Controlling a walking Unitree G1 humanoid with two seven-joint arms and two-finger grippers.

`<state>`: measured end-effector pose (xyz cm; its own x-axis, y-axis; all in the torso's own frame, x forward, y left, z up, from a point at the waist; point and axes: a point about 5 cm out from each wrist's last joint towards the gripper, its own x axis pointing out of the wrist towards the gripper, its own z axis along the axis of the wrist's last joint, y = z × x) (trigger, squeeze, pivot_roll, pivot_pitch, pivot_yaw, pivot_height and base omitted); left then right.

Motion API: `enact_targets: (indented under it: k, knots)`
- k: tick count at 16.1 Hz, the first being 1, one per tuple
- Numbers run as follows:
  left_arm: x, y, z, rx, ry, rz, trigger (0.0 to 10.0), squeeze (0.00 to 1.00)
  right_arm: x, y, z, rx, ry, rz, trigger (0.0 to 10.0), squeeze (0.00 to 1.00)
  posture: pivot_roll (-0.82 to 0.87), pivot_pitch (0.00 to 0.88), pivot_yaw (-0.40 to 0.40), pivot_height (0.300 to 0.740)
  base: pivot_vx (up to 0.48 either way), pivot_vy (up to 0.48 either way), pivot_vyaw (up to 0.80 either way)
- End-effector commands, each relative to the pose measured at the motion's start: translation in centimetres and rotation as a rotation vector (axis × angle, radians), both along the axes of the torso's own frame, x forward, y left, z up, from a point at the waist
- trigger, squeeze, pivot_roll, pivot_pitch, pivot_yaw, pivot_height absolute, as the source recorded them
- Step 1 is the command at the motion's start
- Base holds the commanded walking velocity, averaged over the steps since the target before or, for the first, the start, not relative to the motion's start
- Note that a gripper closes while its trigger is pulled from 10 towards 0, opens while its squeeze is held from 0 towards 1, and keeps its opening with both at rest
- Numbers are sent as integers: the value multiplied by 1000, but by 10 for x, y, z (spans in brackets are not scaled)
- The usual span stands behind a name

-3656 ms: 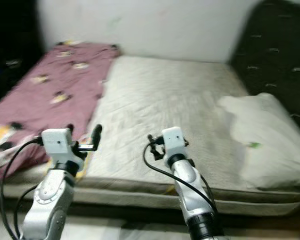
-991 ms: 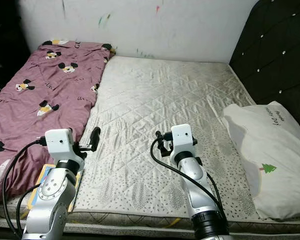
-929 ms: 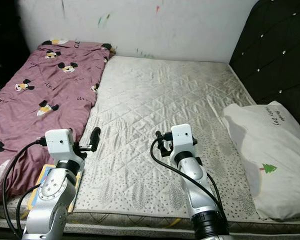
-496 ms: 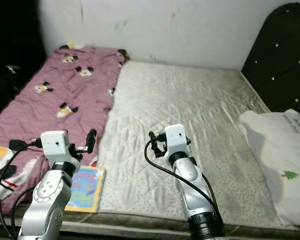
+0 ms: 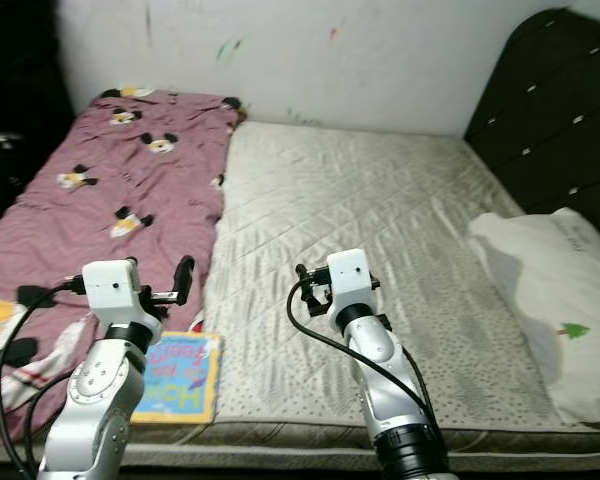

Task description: Clean up the room

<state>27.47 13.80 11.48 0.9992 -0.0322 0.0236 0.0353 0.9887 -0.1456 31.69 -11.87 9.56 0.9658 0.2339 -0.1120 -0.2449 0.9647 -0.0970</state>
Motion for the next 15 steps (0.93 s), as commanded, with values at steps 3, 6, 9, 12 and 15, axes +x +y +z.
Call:
enact_targets:
  k: [3, 6, 9, 12, 15]
  knots:
    - [-1, -3, 2, 0, -12, -11, 10000, 0, 1, -6, -1, -6, 9, -12, 10000, 0, 20, 0, -45, 740, 0, 0, 0]
    - [0, -4, 2, -6, -10, -14, 10000, 0, 2, -5, 0, -5, 8, -8, 10000, 0, 20, 0, -45, 740, 0, 193, 0]
    - [-1, -4, 2, -8, -8, -14, 10000, 0, 1, -5, -1, -8, 10, -8, 10000, 0, 18, 0, -47, 740, 0, 480, 0]
    - [0, -4, 2, -8, -10, -18, 10000, 0, 1, -5, -1, -9, 12, -10, 10000, 0, 16, 0, -48, 740, 0, 480, 0]
    - [0, -4, 2, -11, -8, -18, 10000, 0, 2, -6, -1, -9, 12, -12, 10000, 0, 15, 2, -49, 740, 0, 480, 0]
